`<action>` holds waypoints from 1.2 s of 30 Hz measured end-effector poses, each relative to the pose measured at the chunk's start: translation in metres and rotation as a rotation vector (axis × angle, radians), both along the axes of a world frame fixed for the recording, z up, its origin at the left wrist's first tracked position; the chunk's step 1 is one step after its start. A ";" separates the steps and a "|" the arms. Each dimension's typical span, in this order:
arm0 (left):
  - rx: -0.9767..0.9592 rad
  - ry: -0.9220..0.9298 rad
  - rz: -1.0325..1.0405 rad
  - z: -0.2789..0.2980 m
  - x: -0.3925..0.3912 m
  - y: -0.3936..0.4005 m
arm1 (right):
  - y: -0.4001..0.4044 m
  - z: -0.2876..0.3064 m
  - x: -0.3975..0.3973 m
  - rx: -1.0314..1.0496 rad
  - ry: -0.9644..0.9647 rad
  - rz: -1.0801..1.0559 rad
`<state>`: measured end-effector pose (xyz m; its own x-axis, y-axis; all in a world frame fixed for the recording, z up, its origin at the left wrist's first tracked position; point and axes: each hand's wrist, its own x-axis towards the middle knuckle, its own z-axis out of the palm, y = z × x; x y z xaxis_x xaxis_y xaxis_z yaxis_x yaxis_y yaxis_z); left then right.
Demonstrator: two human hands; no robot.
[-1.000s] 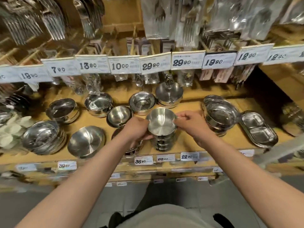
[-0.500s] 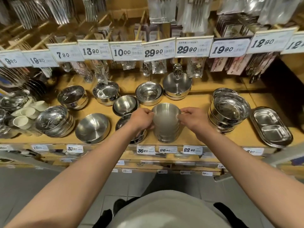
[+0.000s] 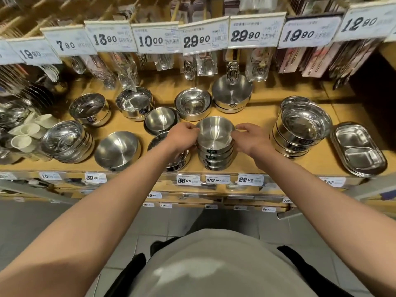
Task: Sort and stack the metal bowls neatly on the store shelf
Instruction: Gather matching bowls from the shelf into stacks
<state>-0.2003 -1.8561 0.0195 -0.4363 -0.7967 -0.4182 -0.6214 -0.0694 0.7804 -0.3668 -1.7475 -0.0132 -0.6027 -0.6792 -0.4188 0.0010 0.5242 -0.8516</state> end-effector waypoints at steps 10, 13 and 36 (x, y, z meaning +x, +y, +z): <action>0.280 0.130 0.014 -0.012 -0.001 0.008 | 0.001 -0.007 0.007 0.014 -0.118 0.081; 0.341 0.179 0.034 -0.012 -0.001 0.012 | -0.002 -0.003 0.001 0.025 -0.093 0.075; 0.284 0.170 0.106 -0.007 -0.006 0.012 | 0.000 -0.004 0.007 0.008 -0.096 -0.013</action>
<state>-0.2065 -1.8443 0.0130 -0.4397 -0.7039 -0.5579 -0.4615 -0.3558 0.8127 -0.3599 -1.7470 -0.0170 -0.5684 -0.6678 -0.4806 0.0891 0.5307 -0.8428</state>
